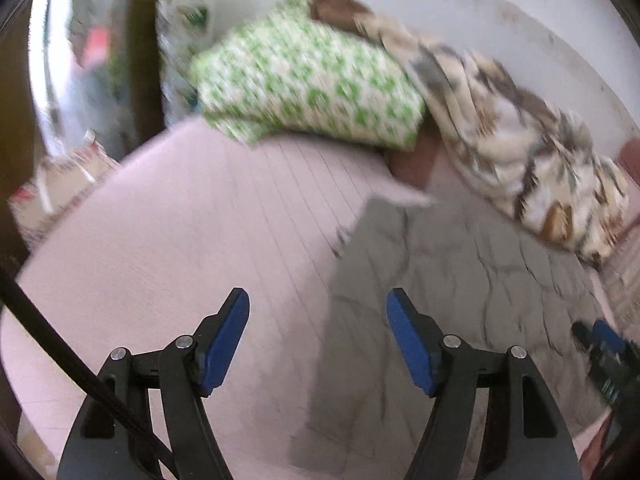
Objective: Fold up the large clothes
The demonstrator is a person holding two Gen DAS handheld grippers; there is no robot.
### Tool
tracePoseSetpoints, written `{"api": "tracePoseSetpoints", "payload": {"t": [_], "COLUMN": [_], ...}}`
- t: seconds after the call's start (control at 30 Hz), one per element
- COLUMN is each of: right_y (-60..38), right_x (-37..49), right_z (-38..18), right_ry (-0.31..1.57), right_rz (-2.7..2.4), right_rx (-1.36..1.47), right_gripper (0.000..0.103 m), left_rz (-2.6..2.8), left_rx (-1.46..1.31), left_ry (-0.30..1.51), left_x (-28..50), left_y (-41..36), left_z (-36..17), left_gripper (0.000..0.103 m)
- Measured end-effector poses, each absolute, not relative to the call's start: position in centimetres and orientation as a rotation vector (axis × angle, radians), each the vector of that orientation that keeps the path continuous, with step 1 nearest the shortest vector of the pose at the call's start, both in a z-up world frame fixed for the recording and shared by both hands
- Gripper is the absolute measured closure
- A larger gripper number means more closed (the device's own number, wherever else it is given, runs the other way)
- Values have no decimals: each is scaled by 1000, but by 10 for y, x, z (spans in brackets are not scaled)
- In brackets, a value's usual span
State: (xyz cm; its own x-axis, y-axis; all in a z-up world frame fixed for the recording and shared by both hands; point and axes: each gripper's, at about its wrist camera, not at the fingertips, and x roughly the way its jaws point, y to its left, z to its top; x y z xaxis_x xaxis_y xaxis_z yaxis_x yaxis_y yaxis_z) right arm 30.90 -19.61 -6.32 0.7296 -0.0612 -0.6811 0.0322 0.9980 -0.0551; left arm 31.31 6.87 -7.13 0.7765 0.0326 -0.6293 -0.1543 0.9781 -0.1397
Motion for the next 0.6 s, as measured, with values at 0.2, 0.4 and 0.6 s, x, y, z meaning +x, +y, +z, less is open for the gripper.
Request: {"api": "tracePoseSetpoints", "payload": {"t": [0.2, 0.4, 0.6], "right_y": [-151, -139, -100], "right_x": [334, 329, 318], "right_z": [-114, -98, -107], "right_ry": [854, 798, 790], "right_rz": [-35, -66, -10], "right_rx": [-120, -153, -207], "right_gripper": [38, 36, 31], "left_rz": [192, 164, 158], "left_rx": [-102, -123, -147], "left_ry": [512, 530, 549], "left_x": [290, 290, 288], "left_y": [71, 82, 86], "left_z": [-52, -53, -56], "left_gripper": [27, 27, 27]}}
